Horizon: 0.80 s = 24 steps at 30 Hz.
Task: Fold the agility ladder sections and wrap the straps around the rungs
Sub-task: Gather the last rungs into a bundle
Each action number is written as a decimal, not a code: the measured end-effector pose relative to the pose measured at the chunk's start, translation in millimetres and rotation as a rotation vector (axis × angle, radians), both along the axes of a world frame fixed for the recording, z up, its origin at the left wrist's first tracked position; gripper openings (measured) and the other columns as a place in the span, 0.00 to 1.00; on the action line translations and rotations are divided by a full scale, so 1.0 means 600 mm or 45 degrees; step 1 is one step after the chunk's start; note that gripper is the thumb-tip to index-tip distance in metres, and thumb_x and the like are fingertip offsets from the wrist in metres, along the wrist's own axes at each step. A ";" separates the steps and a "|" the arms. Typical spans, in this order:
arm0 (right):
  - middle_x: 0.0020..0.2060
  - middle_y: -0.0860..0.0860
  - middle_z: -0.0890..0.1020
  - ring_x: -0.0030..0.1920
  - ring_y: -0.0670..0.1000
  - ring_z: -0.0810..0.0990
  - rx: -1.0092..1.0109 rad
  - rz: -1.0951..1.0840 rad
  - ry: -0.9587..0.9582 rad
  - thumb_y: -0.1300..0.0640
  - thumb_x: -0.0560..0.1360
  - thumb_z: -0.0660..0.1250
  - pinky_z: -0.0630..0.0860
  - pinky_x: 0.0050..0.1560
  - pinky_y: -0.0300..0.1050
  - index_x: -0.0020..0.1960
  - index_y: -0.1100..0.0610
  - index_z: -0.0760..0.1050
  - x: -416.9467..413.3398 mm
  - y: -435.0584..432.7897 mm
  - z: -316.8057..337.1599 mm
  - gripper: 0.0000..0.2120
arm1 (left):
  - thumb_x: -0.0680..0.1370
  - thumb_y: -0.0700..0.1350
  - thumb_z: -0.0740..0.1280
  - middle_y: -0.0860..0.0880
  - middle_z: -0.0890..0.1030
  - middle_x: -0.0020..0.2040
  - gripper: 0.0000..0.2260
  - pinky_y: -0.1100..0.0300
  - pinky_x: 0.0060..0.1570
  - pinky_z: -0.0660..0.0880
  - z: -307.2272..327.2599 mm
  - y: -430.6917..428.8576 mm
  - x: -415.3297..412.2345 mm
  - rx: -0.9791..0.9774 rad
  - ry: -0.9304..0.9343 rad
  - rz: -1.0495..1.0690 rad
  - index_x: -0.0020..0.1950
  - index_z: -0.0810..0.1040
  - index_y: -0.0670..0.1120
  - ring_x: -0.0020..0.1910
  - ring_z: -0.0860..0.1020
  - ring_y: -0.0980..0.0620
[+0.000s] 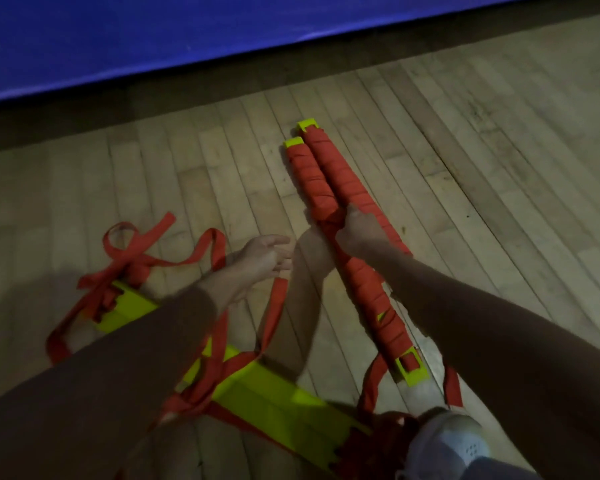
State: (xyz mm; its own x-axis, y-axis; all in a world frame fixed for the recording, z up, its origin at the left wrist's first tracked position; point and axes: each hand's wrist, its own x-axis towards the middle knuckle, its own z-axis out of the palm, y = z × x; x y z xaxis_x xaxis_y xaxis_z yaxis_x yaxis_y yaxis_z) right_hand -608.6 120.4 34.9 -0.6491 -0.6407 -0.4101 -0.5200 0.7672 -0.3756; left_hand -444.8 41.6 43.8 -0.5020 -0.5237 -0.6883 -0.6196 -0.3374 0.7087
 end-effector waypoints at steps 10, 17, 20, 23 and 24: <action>0.63 0.62 0.78 0.64 0.60 0.76 0.218 0.370 -0.118 0.53 0.78 0.64 0.72 0.60 0.47 0.66 0.64 0.72 0.157 0.065 0.056 0.21 | 0.79 0.31 0.59 0.43 0.78 0.44 0.11 0.70 0.29 0.70 0.070 0.013 0.238 -0.150 -0.032 0.056 0.58 0.75 0.39 0.26 0.79 0.63; 0.56 0.64 0.80 0.58 0.63 0.79 0.322 0.731 -0.187 0.54 0.80 0.59 0.73 0.53 0.49 0.62 0.62 0.75 0.304 0.076 0.013 0.15 | 0.77 0.25 0.58 0.46 0.76 0.28 0.13 0.72 0.23 0.69 0.072 0.012 0.378 -0.165 -0.137 0.152 0.43 0.76 0.38 0.25 0.75 0.55; 0.50 0.66 0.80 0.53 0.64 0.80 0.137 0.733 -0.104 0.56 0.80 0.59 0.73 0.49 0.52 0.56 0.62 0.75 0.344 0.057 -0.003 0.11 | 0.77 0.25 0.60 0.53 0.78 0.24 0.21 0.67 0.33 0.73 0.041 -0.009 0.429 -0.202 -0.212 0.235 0.33 0.79 0.47 0.30 0.78 0.54; 0.54 0.65 0.79 0.58 0.65 0.77 -0.002 0.606 -0.064 0.59 0.75 0.62 0.75 0.56 0.54 0.56 0.63 0.76 0.380 0.009 -0.017 0.13 | 0.78 0.30 0.62 0.48 0.79 0.36 0.08 0.64 0.39 0.70 0.022 -0.030 0.467 -0.290 -0.271 0.276 0.48 0.80 0.37 0.46 0.75 0.46; 0.54 0.65 0.78 0.59 0.65 0.76 -0.028 0.589 -0.103 0.59 0.74 0.62 0.75 0.59 0.54 0.57 0.63 0.75 0.393 -0.010 -0.022 0.14 | 0.78 0.31 0.62 0.43 0.79 0.42 0.08 0.68 0.37 0.68 0.013 -0.037 0.477 -0.313 -0.271 0.293 0.55 0.79 0.35 0.47 0.74 0.46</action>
State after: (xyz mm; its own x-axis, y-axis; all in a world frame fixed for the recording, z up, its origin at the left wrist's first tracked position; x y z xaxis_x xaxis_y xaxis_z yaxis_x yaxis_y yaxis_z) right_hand -373.0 114.3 21.5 -0.2595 -0.8642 -0.4310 -0.7739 0.4531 -0.4426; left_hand -158.4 19.4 51.6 -0.2118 -0.7681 -0.6042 -0.6895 -0.3207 0.6494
